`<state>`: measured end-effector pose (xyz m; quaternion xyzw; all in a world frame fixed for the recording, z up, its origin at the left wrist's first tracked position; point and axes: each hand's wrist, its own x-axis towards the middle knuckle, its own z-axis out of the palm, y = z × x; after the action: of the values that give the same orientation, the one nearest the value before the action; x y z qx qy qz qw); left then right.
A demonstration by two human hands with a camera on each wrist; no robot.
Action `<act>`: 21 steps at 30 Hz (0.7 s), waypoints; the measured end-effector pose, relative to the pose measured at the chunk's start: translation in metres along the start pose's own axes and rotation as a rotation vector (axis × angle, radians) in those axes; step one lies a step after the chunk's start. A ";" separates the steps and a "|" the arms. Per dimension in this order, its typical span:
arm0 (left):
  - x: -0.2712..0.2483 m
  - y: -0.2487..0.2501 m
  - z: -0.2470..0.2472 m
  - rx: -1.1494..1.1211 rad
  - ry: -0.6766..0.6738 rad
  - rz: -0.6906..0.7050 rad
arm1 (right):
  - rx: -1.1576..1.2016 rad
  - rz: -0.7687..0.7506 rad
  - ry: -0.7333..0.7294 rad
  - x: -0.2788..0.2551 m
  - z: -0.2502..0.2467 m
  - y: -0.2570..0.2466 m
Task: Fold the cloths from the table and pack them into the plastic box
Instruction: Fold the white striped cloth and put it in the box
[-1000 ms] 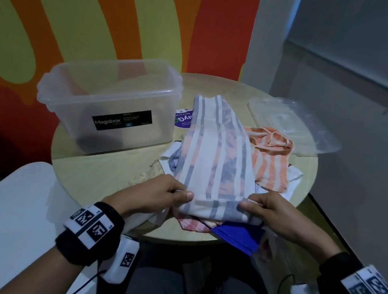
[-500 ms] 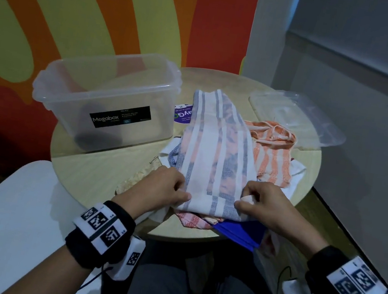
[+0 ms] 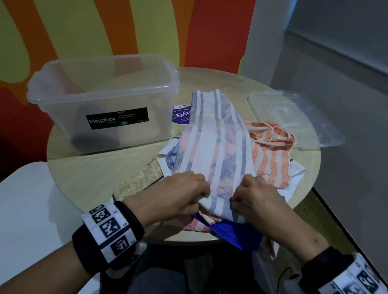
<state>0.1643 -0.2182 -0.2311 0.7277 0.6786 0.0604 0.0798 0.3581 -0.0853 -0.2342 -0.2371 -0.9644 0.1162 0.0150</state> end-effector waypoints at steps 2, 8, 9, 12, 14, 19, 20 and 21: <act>0.005 -0.005 -0.005 -0.083 -0.015 -0.027 | -0.033 -0.059 0.014 -0.001 -0.005 -0.006; 0.007 -0.024 -0.015 -0.286 -0.058 -0.052 | -0.097 -0.087 -0.053 0.005 0.000 -0.007; 0.006 -0.028 -0.016 -0.296 -0.067 -0.062 | -0.051 -0.080 -0.052 0.007 -0.001 -0.002; 0.004 -0.034 -0.014 -0.273 -0.085 -0.101 | 0.257 -0.043 -0.087 0.013 -0.002 0.017; 0.003 -0.039 -0.010 -0.275 -0.078 -0.125 | 0.442 0.019 -0.111 0.016 -0.003 0.027; -0.002 -0.057 -0.012 -0.337 -0.068 -0.162 | 0.683 0.135 -0.132 0.022 -0.003 0.040; -0.003 -0.058 -0.014 -0.349 -0.054 -0.171 | 0.682 0.153 -0.131 0.024 -0.002 0.042; -0.003 -0.060 -0.016 -0.353 -0.033 -0.196 | 0.673 0.165 -0.127 0.026 0.000 0.043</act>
<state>0.1028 -0.2165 -0.2275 0.6337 0.7236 0.1584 0.2230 0.3549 -0.0360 -0.2446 -0.2883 -0.8485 0.4431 0.0228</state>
